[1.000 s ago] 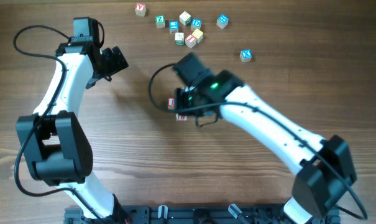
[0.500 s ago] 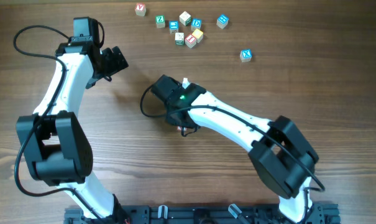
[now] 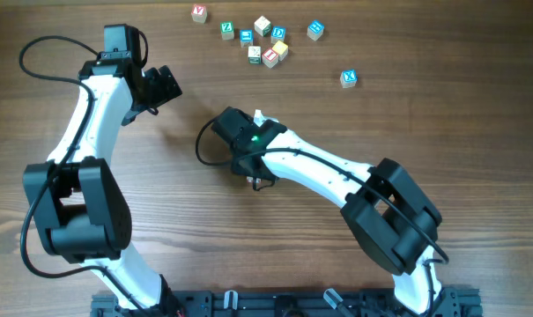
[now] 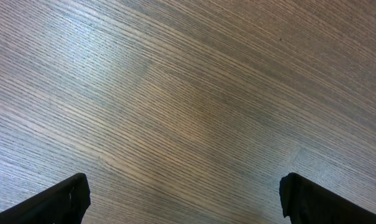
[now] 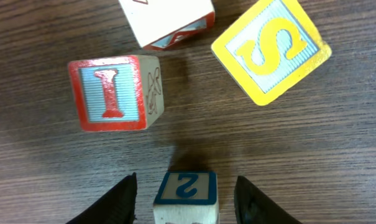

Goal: Form a circle

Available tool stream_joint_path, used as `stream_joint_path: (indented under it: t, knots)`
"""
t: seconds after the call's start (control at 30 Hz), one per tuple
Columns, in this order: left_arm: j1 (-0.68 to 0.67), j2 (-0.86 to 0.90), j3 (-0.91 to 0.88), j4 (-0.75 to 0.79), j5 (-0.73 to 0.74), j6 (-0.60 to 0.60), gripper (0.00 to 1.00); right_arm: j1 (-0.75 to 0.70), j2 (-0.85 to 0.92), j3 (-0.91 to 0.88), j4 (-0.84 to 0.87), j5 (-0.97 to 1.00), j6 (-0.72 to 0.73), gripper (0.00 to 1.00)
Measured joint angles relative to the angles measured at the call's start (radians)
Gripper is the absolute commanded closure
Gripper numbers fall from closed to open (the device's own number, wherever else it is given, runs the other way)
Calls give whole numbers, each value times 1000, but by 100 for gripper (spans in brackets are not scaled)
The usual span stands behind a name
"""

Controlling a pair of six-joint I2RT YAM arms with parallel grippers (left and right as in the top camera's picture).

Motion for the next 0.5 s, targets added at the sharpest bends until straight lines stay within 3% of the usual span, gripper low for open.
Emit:
stream_joint_path:
  t: [0.13,0.23,0.5]
  knots:
    - [0,0,0,0,0,0,0,0,4,0,-3,-12,0,46]
    - [0,0,0,0,0,0,0,0,4,0,-4,-50,1,58]
    - [0,0,0,0,0,0,0,0,4,0,-42,-81,1,66]
